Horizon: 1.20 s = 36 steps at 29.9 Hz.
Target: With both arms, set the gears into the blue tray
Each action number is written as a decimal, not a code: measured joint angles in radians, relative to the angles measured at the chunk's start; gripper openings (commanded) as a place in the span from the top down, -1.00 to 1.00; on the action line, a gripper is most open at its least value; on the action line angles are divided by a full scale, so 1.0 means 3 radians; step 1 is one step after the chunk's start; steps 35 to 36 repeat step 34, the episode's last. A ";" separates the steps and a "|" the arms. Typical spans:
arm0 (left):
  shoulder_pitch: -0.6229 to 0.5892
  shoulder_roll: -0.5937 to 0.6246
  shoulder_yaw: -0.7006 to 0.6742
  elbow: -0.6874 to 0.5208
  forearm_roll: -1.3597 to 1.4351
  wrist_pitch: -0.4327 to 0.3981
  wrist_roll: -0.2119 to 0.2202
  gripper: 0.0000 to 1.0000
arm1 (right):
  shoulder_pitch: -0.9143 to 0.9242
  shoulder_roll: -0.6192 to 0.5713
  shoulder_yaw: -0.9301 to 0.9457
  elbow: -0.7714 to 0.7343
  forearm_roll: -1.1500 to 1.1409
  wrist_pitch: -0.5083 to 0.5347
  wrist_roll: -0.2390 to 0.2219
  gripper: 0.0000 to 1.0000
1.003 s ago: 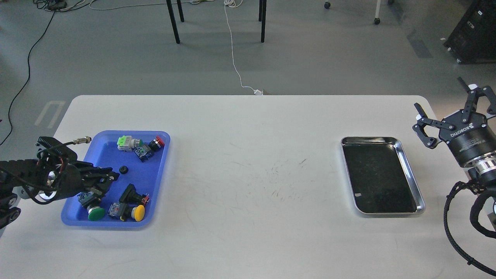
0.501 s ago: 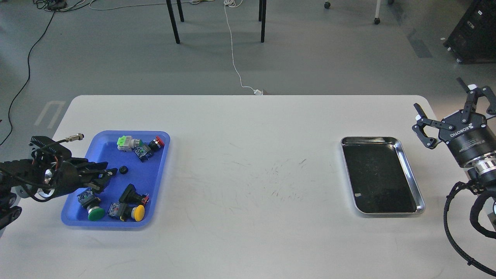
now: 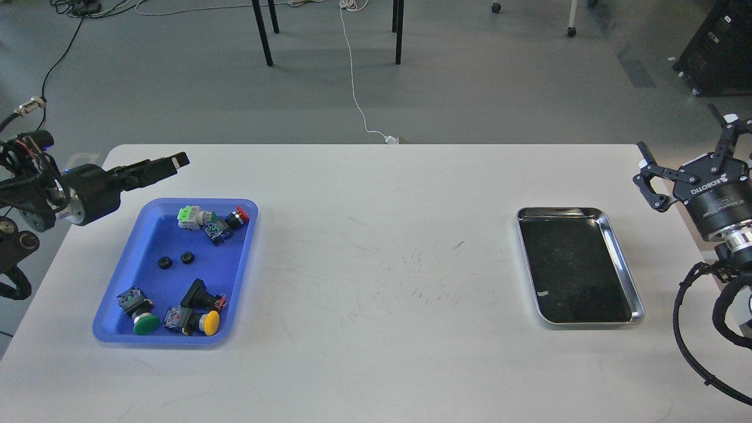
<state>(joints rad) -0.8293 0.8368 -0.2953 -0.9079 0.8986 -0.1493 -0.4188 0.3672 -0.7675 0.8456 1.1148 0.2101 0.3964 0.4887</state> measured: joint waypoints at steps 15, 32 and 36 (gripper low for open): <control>-0.0200 -0.1252 -0.1159 0.0766 -0.2646 -0.0501 0.0574 -0.96 | 0.1002 0.0816 0.0140 -0.0932 0.0005 -0.0389 -0.0534 -0.98; -0.0126 -0.1994 -0.1628 0.1467 -0.3419 -0.0791 0.0570 -0.96 | 0.1192 0.1619 0.0442 -0.1786 0.0013 -0.0153 -0.0798 -0.98; -0.0120 -0.1998 -0.1629 0.1460 -0.3476 -0.0791 0.0568 -0.96 | 0.1193 0.1619 0.0425 -0.1813 0.0010 -0.0137 -0.0798 -0.99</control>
